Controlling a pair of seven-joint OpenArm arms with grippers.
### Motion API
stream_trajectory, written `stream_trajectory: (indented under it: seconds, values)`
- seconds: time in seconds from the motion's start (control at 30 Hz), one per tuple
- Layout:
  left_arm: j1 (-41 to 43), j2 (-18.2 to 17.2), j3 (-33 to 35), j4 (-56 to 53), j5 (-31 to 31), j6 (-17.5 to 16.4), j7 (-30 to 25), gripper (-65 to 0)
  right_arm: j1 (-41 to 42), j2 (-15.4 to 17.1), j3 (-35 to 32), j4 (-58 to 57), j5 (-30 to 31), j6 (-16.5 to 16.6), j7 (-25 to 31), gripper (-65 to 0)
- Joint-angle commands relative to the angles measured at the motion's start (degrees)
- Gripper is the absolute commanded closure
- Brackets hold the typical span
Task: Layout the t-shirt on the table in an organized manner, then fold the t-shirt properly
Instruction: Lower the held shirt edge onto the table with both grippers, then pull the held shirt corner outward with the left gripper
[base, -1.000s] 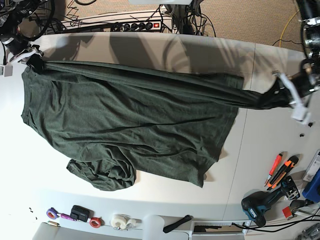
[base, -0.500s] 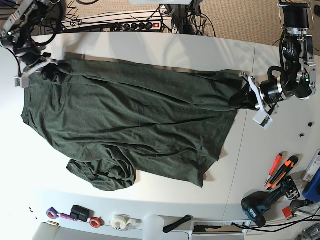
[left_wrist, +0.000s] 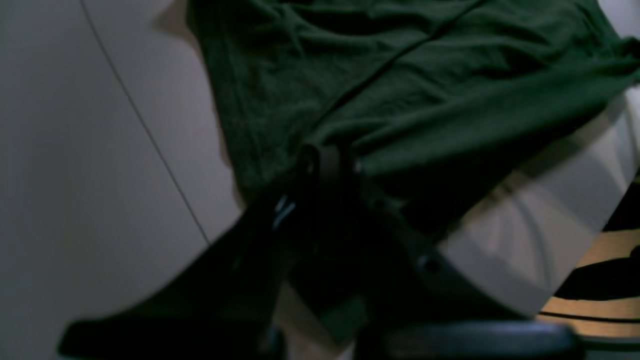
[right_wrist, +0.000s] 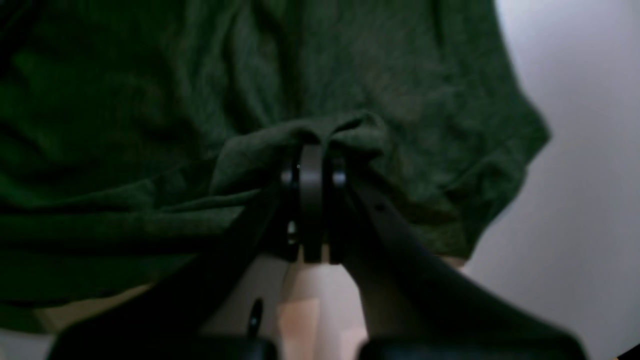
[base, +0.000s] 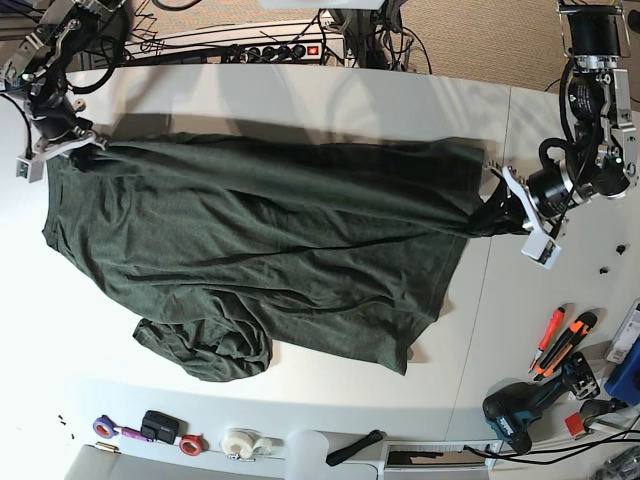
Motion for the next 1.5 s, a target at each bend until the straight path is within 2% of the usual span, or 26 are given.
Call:
stream_trajectory:
  seconds: [0.0,0.23,0.33,0.43,0.47,0.53,0.57,0.6,0.83,0.97,1.07,1.2,1.33,1.47]
  values:
    - [-0.8,-0.8,-0.4,0.8,-0.9,-0.2,-0.9,0.0,0.4,1.1,0.5,0.9,0.6,-0.3,1.5,0.0]
    - [0.6,-0.8,-0.4,0.8,-0.9,-0.2,3.4,0.0,0.5,0.8,0.5,0.9,-1.4,-0.5,1.2,0.0]
    - [1.7,-0.8,-0.4,0.8,-0.9,-0.4,3.7,0.0,0.5,0.8,0.5,0.9,-2.3,-0.4,0.9,0.0]
    - [2.6,-0.8,-0.4,0.8,-0.8,-0.4,4.2,0.0,0.5,0.8,0.5,0.9,-2.2,-0.3,-1.3,0.0]
    - [2.7,-0.8,-0.4,0.8,-0.4,-0.4,4.5,-4.0,0.4,0.8,0.5,0.9,-2.2,0.0,-1.9,-4.3]
    - [2.8,-0.8,-0.4,0.8,0.9,-0.2,4.7,-22.7,0.4,0.8,0.5,0.9,-2.2,1.4,-2.4,-20.0]
    - [2.8,-0.8,-0.4,0.8,1.7,0.4,4.7,-28.5,0.5,0.8,0.5,0.9,-2.2,1.6,-2.4,-25.2]
    - [2.8,-0.8,-0.4,0.8,2.4,1.5,4.7,-29.7,0.5,0.9,0.5,0.9,-2.2,1.6,-2.3,-27.1]
    - [2.6,-1.2,-0.5,0.8,3.6,1.8,3.1,-29.6,0.5,4.1,0.5,0.9,-2.2,1.5,1.2,-27.1]
    - [2.3,-4.2,-0.5,0.8,3.6,3.3,-3.4,-29.6,0.5,6.8,0.7,0.9,-2.1,0.9,1.3,-27.1]
    - [0.9,-5.7,-0.5,0.8,3.7,3.3,-3.2,-29.6,0.4,6.7,2.5,0.9,-0.2,0.9,0.8,-27.2]
    - [-0.4,-6.4,-0.5,0.8,6.0,3.9,-3.3,-29.6,0.4,6.4,7.2,0.9,5.3,1.8,-2.9,-27.5]
    - [-1.4,-6.4,-0.5,0.8,9.6,4.6,-3.6,-29.6,-0.2,6.4,15.5,0.9,8.3,1.8,-5.1,-27.6]
    - [-1.6,-6.8,-0.5,0.8,9.6,4.6,-3.7,-29.6,-1.7,5.4,23.6,0.7,13.5,2.6,-8.7,-27.6]
